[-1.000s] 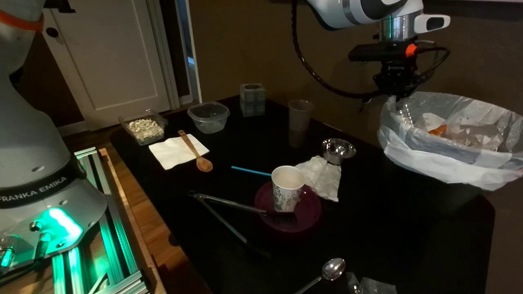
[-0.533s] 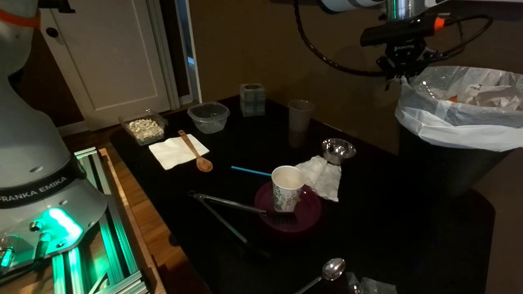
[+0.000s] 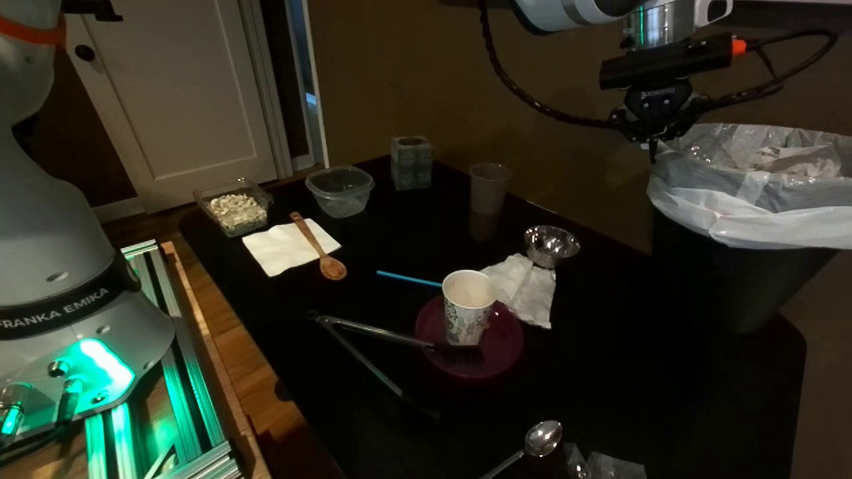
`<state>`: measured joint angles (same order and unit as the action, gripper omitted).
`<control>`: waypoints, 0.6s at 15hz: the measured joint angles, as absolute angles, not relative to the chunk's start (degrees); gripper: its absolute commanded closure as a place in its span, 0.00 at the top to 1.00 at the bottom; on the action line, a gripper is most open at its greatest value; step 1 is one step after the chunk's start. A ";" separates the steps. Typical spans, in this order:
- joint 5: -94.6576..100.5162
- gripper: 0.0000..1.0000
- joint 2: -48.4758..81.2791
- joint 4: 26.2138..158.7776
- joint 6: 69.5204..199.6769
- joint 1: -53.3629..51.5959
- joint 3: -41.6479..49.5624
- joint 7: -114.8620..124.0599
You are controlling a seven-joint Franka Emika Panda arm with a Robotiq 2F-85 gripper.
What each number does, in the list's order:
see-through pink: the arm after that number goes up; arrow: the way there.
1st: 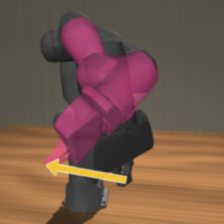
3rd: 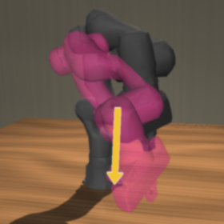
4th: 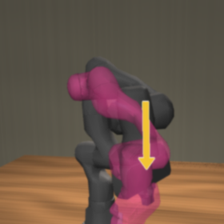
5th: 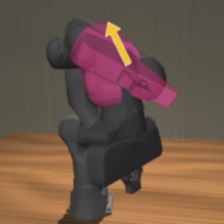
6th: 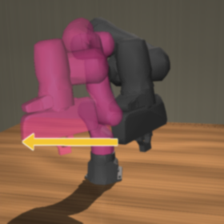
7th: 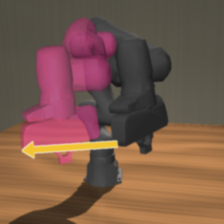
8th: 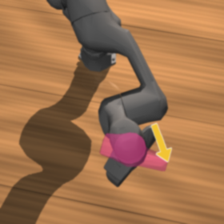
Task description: Move the black bin backwards.
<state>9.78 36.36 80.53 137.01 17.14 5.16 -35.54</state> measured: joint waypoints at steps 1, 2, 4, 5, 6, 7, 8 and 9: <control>9.78 0.01 36.38 81.19 136.90 17.13 5.00 -35.67; 9.78 0.01 36.48 81.86 136.77 17.12 4.82 -35.68; 9.58 0.01 36.76 82.79 136.66 17.06 4.54 -35.66; 9.33 0.01 36.96 82.97 136.65 17.06 4.32 -35.54; 8.95 0.01 37.14 83.01 136.65 17.06 4.04 -35.38; 8.40 0.01 37.21 83.02 136.65 17.07 3.70 -35.24; 7.72 0.01 37.21 83.01 136.57 17.12 3.25 -35.23; 7.15 0.01 37.21 83.01 136.47 17.13 2.86 -35.23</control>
